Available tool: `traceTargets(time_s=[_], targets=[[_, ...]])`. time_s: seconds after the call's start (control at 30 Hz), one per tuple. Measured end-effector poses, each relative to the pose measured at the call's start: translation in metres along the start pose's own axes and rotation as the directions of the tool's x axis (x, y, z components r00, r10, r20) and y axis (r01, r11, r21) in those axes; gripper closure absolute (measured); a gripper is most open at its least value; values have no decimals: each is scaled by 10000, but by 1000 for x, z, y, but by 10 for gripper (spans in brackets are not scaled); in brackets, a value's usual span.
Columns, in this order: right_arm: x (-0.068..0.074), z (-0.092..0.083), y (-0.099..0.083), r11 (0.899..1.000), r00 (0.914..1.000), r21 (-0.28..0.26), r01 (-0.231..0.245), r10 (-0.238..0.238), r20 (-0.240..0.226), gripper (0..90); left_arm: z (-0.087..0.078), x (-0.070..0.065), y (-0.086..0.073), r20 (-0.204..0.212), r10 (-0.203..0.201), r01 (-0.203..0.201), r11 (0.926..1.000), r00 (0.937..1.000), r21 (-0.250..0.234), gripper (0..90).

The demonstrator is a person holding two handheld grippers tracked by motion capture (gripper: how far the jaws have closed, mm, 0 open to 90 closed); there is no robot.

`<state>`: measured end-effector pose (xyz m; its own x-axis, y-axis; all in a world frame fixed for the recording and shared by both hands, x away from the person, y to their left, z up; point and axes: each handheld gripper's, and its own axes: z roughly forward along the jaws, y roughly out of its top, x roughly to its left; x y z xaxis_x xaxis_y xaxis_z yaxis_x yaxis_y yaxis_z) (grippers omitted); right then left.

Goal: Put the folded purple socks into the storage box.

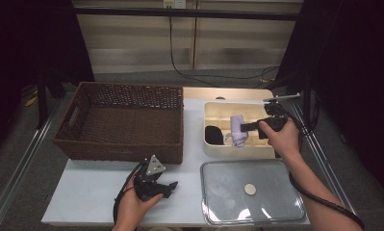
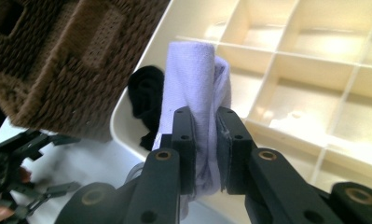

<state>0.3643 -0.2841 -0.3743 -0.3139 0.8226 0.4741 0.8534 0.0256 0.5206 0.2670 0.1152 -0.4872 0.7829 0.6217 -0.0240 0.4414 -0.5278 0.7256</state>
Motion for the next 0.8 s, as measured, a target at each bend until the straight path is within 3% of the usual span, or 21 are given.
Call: traceTargets(time_s=[0.53, 0.8], targets=[[-22, 6, 4, 9990, 9956, 221, -380, 360, 863, 785, 0, 0, 0, 23, 47, -47, 10000, 10000, 44, 191], [-27, 9, -4, 9985, 9928, 470, -272, 215, 1177, 785, 0, 0, 0, 38, 43, -43, 10000, 10000, 56, 189]])
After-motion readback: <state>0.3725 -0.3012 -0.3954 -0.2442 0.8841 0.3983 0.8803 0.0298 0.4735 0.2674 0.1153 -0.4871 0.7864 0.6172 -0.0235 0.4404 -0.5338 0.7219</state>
